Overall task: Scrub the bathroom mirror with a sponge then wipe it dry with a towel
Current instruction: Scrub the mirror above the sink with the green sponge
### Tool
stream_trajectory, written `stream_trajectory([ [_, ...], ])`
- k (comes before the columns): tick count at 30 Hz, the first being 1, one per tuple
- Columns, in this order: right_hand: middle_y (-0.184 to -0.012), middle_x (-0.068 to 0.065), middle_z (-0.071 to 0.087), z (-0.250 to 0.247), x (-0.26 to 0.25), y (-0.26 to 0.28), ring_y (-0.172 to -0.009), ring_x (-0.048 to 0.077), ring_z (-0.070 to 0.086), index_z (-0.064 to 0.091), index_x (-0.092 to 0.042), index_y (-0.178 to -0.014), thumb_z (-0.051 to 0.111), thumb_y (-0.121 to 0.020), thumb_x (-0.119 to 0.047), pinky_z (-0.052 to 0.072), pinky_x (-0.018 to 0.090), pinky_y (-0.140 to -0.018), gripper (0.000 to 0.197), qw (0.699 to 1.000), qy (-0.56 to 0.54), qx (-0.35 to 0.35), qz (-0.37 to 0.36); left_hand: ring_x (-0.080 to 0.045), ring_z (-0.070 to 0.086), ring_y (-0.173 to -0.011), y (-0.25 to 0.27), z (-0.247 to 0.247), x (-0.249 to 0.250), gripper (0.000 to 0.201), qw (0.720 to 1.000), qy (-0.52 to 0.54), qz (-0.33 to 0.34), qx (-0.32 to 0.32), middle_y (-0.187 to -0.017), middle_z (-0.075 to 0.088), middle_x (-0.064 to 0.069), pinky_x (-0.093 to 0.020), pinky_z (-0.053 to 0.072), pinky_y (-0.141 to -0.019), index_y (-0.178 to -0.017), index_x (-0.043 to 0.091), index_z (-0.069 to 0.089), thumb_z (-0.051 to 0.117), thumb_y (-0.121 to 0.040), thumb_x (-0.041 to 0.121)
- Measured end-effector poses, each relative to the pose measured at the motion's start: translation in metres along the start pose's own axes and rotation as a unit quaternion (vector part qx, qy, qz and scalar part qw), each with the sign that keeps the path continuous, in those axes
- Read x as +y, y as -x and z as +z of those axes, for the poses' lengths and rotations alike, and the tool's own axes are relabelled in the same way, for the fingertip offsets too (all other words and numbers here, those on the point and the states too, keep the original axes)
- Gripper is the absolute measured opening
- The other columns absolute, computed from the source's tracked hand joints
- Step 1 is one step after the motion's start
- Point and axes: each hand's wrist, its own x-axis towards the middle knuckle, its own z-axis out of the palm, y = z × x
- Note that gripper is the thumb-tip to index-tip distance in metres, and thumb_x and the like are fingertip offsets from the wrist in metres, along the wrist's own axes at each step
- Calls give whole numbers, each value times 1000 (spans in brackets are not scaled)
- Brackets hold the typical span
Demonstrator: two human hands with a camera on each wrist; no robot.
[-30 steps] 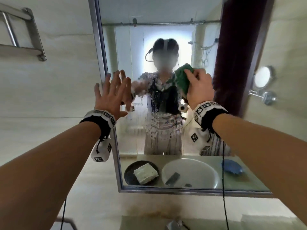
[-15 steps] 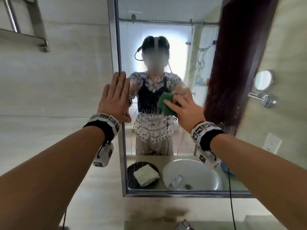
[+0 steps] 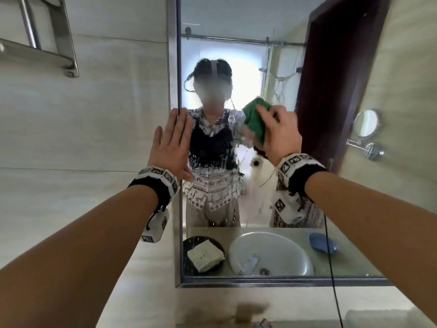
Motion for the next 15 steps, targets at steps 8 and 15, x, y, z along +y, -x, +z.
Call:
stream_trajectory([
  [8,-121,6,56,27,-40,3,-108,29,49,57,-26,-135,61,-91,-16,54,35,-78,45,999,-11,31,-30,-31,-20,-149,-1,5,-2,149,1000,13,1,14,-162,-22,-12,-60,18,-118,-156,6,-10,87,-54,54],
  [15,-116,3,53,73,-57,61,-100,24,46,67,-27,-122,68,-81,-13,47,41,-88,43,972,19,-80,-220,-32,-15,-150,5,3,-5,150,1000,14,11,10,-163,-17,-12,-58,18,-118,-156,6,-9,86,-53,61],
])
